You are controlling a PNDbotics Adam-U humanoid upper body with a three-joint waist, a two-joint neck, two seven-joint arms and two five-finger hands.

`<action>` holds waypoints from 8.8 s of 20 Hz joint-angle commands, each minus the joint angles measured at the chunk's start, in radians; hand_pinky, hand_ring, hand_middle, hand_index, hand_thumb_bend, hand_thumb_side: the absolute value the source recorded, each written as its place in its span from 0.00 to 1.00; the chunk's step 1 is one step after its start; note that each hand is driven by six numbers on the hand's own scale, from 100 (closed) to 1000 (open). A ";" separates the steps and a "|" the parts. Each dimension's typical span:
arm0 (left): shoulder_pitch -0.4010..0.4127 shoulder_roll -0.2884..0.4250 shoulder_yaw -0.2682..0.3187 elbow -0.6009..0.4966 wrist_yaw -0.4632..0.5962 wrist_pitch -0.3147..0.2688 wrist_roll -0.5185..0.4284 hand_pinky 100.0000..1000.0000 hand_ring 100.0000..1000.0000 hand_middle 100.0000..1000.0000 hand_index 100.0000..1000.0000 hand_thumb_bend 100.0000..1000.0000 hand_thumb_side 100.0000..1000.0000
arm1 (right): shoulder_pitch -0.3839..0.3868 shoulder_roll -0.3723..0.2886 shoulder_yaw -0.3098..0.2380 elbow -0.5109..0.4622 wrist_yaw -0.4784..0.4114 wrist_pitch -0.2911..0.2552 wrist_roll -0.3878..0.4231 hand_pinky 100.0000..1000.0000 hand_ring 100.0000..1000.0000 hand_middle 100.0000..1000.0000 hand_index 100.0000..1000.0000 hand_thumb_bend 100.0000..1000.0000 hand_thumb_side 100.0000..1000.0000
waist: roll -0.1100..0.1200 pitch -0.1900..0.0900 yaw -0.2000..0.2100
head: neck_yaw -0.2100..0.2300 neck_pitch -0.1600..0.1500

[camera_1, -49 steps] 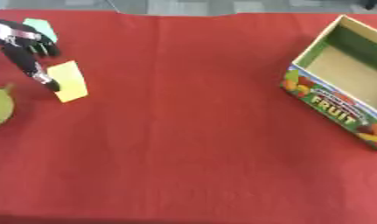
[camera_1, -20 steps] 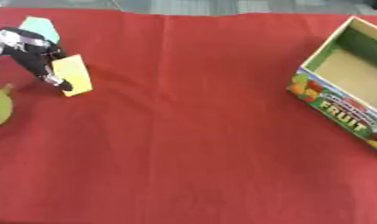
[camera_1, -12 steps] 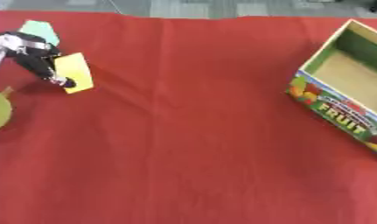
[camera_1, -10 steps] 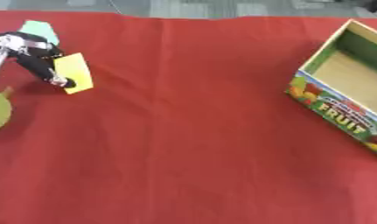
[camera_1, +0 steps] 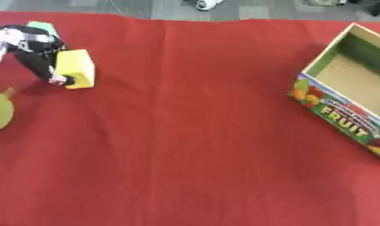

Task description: Pick up the objects with one hand, pass them to the other hand, and then place them into the box on the other side of the table.

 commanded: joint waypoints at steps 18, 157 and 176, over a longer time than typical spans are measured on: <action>0.272 0.037 0.043 -0.651 0.510 0.185 0.396 0.68 0.53 0.40 0.50 0.00 0.15 | -0.009 -0.061 0.026 -0.168 -0.004 -0.004 0.028 0.80 0.85 0.83 0.91 0.09 0.40 | -0.020 -0.054 0.023 | -0.067 0.007; 0.556 -0.283 -0.036 -0.701 0.034 -0.192 0.675 0.77 0.71 0.65 0.86 0.82 0.27 | 0.004 0.308 0.398 -0.589 0.875 0.000 0.356 0.70 0.64 0.38 0.49 0.34 0.00 | -0.046 -0.031 -0.022 | -0.115 0.028; 0.666 0.016 0.159 -0.856 0.232 -0.072 0.897 0.76 0.69 0.64 0.83 0.67 0.38 | 0.133 -0.059 0.051 -0.258 0.650 0.140 0.079 0.70 0.67 0.43 0.55 0.28 0.00 | -0.004 -0.036 -0.003 | -0.295 0.018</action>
